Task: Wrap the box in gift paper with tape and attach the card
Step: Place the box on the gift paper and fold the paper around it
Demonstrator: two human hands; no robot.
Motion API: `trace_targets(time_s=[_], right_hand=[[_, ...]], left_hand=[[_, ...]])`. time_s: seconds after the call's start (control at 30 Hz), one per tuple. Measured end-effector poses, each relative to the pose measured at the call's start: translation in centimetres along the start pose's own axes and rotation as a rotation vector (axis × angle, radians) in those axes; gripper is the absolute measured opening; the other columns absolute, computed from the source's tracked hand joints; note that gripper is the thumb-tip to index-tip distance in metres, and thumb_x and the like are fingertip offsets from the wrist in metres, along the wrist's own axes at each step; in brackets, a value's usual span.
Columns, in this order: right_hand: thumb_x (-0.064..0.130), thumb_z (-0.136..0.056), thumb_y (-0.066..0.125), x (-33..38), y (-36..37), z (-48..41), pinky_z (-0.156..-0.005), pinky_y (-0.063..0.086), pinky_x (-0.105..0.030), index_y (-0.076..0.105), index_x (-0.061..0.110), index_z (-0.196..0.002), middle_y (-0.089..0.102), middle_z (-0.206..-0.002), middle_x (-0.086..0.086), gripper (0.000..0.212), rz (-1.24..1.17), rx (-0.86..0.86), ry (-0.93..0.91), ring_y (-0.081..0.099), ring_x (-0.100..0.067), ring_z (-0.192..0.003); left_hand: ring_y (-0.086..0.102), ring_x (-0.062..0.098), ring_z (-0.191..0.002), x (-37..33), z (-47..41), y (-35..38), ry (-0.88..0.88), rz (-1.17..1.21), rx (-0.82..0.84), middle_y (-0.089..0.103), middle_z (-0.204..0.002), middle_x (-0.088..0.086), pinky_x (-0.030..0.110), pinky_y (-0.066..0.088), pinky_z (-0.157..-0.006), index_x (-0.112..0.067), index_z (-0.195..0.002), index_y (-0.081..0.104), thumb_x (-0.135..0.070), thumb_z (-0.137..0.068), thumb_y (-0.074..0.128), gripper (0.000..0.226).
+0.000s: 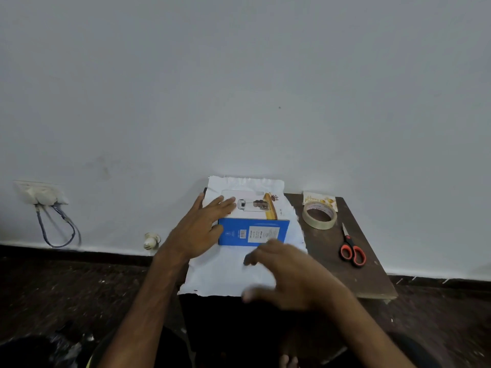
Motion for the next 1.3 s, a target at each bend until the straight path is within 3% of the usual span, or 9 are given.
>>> trace_targets(time_s=[0.1, 0.2, 0.4, 0.53, 0.67, 0.87, 1.1, 1.2, 1.3], right_hand=[[0.053, -0.093, 0.059, -0.1, 3.0, 0.0, -0.112, 0.035, -0.038, 0.045, 0.024, -0.14, 0.052, -0.138, 0.0, 0.057, 0.19, 0.18, -0.037, 0.046, -0.016, -0.126], [0.031, -0.1, 0.055, -0.6, 0.8, -0.6, -0.109, 0.039, -0.033, 0.058, 0.023, -0.121, 0.065, -0.118, 0.0, 0.023, 0.233, 0.009, -0.02, 0.058, -0.014, -0.112], [0.031, -0.098, 0.054, -3.8, -6.2, -4.4, -0.07, 0.044, -0.035, 0.065, 0.027, -0.105, 0.068, -0.099, -0.005, 0.014, 0.249, -0.362, 0.146, 0.065, -0.029, -0.094], [0.039, -0.094, 0.063, -6.0, -8.5, -7.7, -0.068, 0.042, -0.032, 0.073, 0.023, -0.1, 0.071, -0.096, 0.0, 0.02, 0.139, -0.353, 0.187, 0.064, -0.024, -0.091], [0.04, -0.089, 0.07, -7.6, -8.0, -9.2, -0.068, 0.04, -0.028, 0.075, 0.02, -0.097, 0.069, -0.091, 0.002, 0.022, 0.029, -0.327, 0.228, 0.062, -0.018, -0.085], [0.041, -0.083, 0.077, -9.9, -6.9, -10.0, -0.067, 0.044, -0.029, 0.07, 0.023, -0.091, 0.068, -0.087, 0.005, 0.021, -0.162, -0.373, 0.311, 0.063, -0.017, -0.081], [0.039, -0.081, 0.079, -10.9, -7.1, -11.3, -0.109, 0.039, -0.044, 0.045, 0.02, -0.141, 0.046, -0.148, -0.003, 0.071, -0.211, -0.212, 0.37, 0.043, -0.025, -0.134], [0.033, -0.082, 0.079, -11.3, -6.9, -11.8, -0.096, 0.043, -0.032, 0.057, 0.015, -0.136, 0.059, -0.137, -0.007, 0.061, -0.31, -0.171, 0.372, 0.055, -0.024, -0.123], [0.029, -0.081, 0.081, -11.5, -6.9, -11.9, -0.086, 0.041, -0.027, 0.064, 0.014, -0.128, 0.064, -0.129, -0.006, 0.052, -0.343, -0.205, 0.363, 0.058, -0.02, -0.113]], left_hand=[[0.018, 0.004, -0.151, 0.5, -0.2, -0.2, -0.084, 0.045, -0.009, 0.026, -0.163, -0.014, 0.005, 0.003, -0.103, -0.038, -0.152, 0.036, -0.023, -0.108, 0.036, 0.047], [0.023, 0.006, -0.149, -0.4, -0.2, -0.9, -0.1, 0.071, 0.021, 0.04, -0.157, -0.012, 0.01, 0.001, -0.111, -0.037, -0.146, 0.047, -0.033, -0.109, 0.027, 0.043], [0.009, 0.02, -0.153, -3.2, -1.1, -4.1, -0.184, 0.015, 0.19, 0.044, -0.155, 0.007, 0.035, 0.011, -0.119, -0.029, -0.141, 0.056, -0.058, -0.104, 0.016, 0.062], [0.031, 0.014, -0.141, -2.8, -2.8, -4.5, -0.145, -0.074, 0.304, 0.071, -0.12, 0.003, 0.04, 0.014, -0.121, -0.023, -0.11, 0.076, -0.101, -0.064, 0.026, 0.103], [0.035, 0.021, -0.142, -2.5, -3.6, -4.9, -0.106, -0.094, 0.246, 0.068, -0.13, 0.003, 0.039, 0.008, -0.123, -0.023, -0.117, 0.075, -0.063, -0.083, 0.066, 0.053], [0.069, 0.018, -0.086, -2.1, -5.0, -5.5, -0.085, -0.039, 0.097, 0.078, -0.096, 0.004, 0.039, 0.056, -0.083, -0.016, -0.105, 0.08, -0.024, -0.083, 0.081, 0.024], [0.053, 0.024, -0.119, -1.6, -6.6, -4.3, -0.127, -0.056, 0.033, 0.065, -0.115, -0.002, 0.037, 0.043, -0.095, -0.023, -0.121, 0.06, -0.015, -0.081, 0.082, 0.047], [0.035, 0.03, -0.142, -3.7, -6.1, -3.7, -0.009, -0.342, -0.029, 0.049, -0.139, 0.002, 0.04, 0.016, -0.123, -0.022, -0.132, 0.052, -0.002, -0.085, 0.072, 0.055], [0.032, 0.027, -0.143, -6.3, -4.5, -2.0, 0.103, -0.44, -0.043, 0.047, -0.138, 0.001, 0.033, 0.023, -0.118, -0.02, -0.135, 0.056, -0.002, -0.093, 0.06, 0.046]])
Point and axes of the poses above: each hand's wrist, its own z-axis away from the middle knuckle, its own y-axis out of the palm, x = y × z, the point moved 5 cm from there along -z, towards the middle knuckle
